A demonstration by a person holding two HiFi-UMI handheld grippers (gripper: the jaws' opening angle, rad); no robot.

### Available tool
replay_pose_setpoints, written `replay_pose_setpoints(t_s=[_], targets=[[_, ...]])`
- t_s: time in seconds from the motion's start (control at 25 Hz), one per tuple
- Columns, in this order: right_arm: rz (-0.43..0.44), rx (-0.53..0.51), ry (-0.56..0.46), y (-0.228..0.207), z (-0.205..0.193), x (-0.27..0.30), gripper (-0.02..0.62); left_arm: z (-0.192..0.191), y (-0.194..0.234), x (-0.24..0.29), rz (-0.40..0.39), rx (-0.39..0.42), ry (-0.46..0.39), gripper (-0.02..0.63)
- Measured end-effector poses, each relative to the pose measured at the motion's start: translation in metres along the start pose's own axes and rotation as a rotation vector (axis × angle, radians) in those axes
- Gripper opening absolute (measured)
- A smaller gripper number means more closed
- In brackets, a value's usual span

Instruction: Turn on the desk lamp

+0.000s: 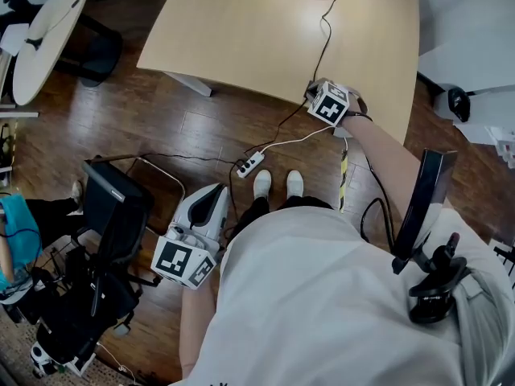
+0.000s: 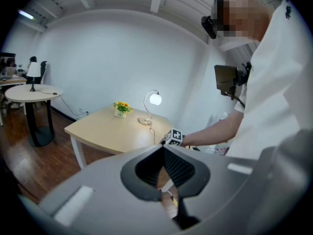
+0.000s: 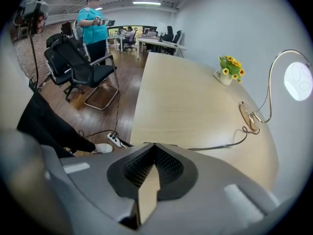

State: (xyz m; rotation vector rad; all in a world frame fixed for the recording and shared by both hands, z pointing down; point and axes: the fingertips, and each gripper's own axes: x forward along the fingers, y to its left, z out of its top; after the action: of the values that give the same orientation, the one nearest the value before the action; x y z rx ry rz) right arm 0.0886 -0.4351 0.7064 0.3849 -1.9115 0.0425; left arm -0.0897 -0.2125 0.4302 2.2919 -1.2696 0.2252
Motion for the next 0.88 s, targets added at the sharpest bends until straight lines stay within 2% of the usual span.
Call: replay_pose_setpoints(t_s=[0.28, 0.4, 0.72, 0.88], targets=[[-0.009, 0.015, 0.015, 0.0, 0.0, -0.004, 0.0, 0.001, -0.005, 0.001, -0.009, 0.007, 0.002, 0.015], [-0.011, 0.039, -0.008, -0.002, 0.002, -0.003, 0.002, 0.003, -0.003, 0.004, -0.017, 0.013, 0.003, 0.015], [-0.072, 0.119, -0.2, 0.006, 0.024, -0.062, 0.002, 0.006, -0.007, 0.014, -0.055, 0.038, 0.014, 0.015], [-0.082, 0.194, -0.319, 0.015, 0.016, -0.108, 0.002, 0.014, -0.019, 0.027, -0.065, 0.066, 0.011, 0.017]])
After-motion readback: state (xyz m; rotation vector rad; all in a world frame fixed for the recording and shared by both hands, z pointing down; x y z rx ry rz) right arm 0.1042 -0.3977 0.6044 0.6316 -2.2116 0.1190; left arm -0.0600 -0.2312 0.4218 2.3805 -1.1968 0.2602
